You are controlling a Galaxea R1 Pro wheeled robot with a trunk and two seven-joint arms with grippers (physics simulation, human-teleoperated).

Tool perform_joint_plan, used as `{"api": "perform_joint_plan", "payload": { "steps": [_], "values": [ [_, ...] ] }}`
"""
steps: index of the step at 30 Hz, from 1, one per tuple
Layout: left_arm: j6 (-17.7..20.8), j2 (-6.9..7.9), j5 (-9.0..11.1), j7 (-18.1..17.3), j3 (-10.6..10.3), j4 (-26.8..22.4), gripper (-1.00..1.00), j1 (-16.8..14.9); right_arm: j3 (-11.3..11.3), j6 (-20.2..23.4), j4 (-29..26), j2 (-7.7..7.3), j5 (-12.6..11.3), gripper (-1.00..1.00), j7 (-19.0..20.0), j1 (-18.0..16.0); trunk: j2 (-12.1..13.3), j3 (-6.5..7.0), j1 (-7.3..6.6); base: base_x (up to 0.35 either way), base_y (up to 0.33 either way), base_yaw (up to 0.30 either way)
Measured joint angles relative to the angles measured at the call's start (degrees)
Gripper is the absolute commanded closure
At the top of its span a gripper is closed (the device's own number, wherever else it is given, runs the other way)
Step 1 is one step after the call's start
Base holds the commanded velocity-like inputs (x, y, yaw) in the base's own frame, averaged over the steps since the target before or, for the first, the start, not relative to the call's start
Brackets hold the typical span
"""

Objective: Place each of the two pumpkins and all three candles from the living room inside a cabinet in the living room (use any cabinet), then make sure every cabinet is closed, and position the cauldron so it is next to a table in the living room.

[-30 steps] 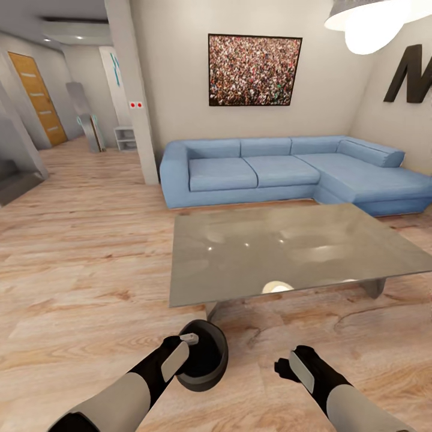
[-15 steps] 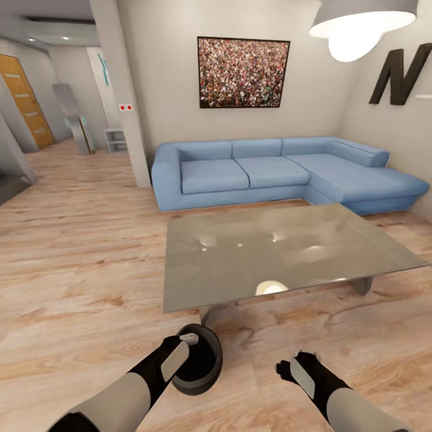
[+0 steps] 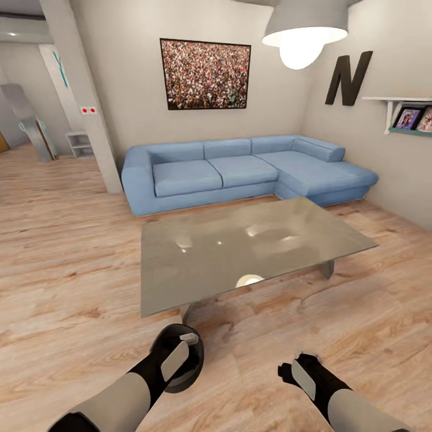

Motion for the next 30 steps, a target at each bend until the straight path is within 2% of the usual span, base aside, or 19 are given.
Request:
{"api": "perform_joint_plan", "payload": {
  "steps": [30],
  "values": [
    [-0.1,0.0,0.0,0.0,0.0,0.0,-1.0,0.0,-0.1,-0.1,0.6,-0.17,-0.1,-1.0,0.0,0.0,0.0,0.0,0.0,-0.002,0.0,-0.294]
  ]
}}
